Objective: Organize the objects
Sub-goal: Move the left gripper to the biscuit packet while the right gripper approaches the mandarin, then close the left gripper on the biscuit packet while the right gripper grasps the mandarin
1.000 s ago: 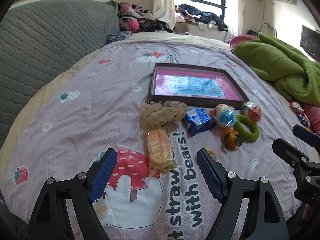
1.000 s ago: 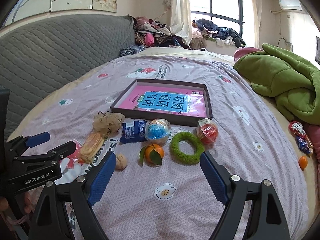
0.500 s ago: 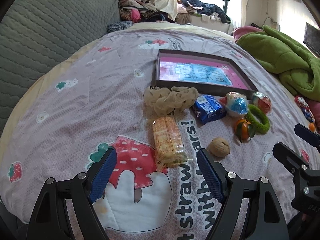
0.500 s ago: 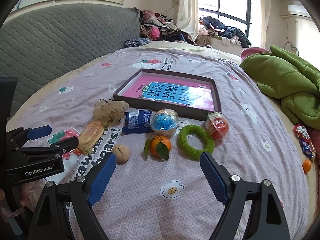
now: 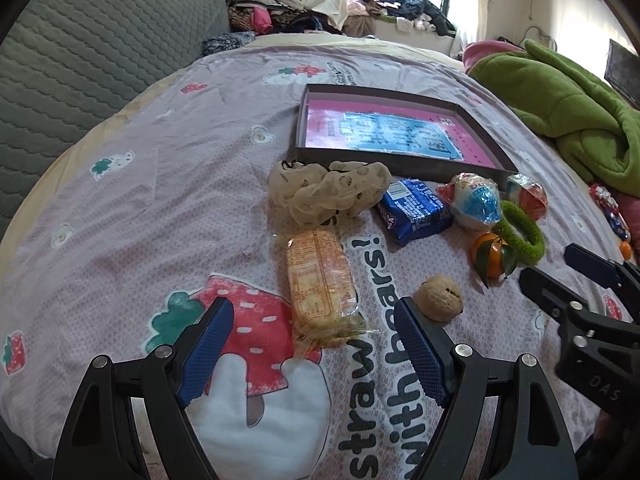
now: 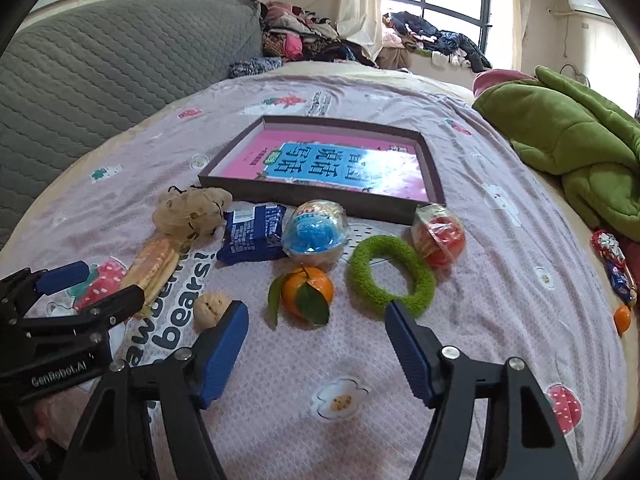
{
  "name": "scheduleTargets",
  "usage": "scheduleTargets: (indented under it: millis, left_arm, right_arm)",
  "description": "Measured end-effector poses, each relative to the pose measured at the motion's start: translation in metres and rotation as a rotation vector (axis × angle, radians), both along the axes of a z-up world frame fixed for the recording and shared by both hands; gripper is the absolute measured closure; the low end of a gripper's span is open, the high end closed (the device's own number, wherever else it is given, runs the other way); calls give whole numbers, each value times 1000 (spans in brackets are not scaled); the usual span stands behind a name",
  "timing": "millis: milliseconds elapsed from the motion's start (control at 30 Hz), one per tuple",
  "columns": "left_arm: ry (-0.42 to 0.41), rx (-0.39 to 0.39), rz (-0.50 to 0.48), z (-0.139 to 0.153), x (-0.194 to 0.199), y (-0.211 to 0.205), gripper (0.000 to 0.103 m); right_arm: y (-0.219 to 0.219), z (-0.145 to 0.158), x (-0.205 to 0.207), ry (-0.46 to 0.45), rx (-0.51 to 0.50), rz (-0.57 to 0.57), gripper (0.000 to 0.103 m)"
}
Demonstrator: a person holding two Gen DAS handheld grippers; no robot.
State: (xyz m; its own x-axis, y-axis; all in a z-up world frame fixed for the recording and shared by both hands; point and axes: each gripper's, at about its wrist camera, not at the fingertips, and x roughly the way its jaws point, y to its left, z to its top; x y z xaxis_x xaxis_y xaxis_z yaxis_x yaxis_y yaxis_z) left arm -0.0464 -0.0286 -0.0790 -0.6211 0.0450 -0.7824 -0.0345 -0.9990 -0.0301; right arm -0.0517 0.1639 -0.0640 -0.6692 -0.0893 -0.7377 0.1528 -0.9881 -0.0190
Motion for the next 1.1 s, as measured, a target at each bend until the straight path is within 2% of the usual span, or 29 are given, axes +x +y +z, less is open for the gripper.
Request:
scheduleTargets:
  millis: [300,667,867,1100]
  left_arm:
    - [-16,10,7,-10,-14,-4,20]
    - [-38,2,33,-19,-27,-7,20]
    - [-49,3,53,-24,-37,-10,20]
    - [-56,-7,50,-33,-44,-13,20]
  right_arm:
    - [-14,-17,-19,-37,20,-27,46]
    - [0,-23,-25,-44,-36,-79,46]
    - [-3,-28,-32,-63,-35,-63,47]
    - [-10,-37,-40,-74,-8,-58,55]
